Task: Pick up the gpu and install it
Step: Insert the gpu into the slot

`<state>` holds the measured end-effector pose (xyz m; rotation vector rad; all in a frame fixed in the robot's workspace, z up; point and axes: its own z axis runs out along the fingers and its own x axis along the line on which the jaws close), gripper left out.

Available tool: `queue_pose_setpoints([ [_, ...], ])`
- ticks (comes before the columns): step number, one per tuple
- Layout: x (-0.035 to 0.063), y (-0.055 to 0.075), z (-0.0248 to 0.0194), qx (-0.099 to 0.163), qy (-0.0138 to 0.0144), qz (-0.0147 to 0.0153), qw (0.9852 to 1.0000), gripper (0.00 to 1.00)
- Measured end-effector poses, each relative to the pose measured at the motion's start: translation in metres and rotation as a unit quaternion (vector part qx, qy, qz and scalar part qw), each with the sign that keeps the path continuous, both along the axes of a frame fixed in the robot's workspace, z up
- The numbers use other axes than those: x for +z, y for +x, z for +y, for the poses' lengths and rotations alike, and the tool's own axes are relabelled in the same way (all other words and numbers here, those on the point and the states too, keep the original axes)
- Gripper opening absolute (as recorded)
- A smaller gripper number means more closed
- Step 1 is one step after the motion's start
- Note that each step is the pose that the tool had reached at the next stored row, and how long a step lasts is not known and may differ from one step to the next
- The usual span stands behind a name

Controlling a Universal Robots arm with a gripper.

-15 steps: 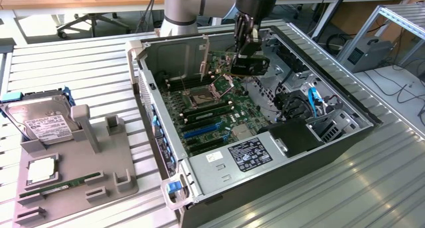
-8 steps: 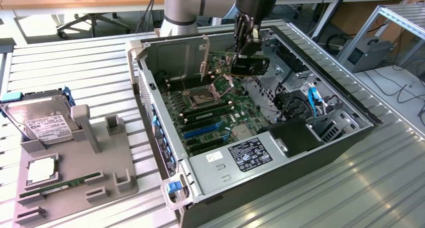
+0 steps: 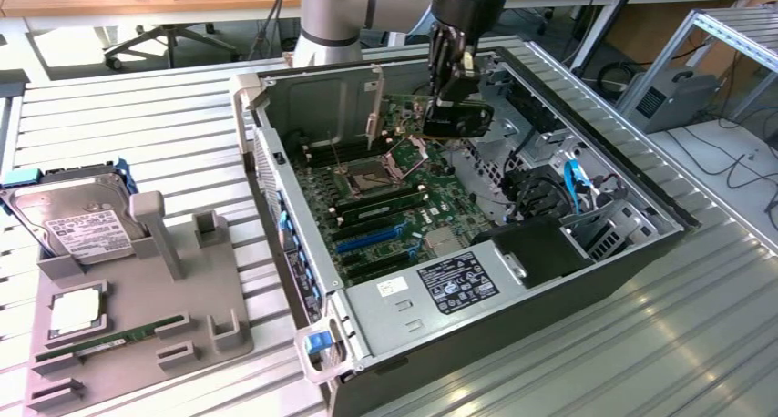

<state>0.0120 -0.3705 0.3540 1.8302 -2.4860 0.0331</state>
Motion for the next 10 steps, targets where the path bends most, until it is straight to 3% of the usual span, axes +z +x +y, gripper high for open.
queue_pose_setpoints([
  [10,0.0,0.0,0.0,0.008,0.0,0.0,1.0,0.27],
])
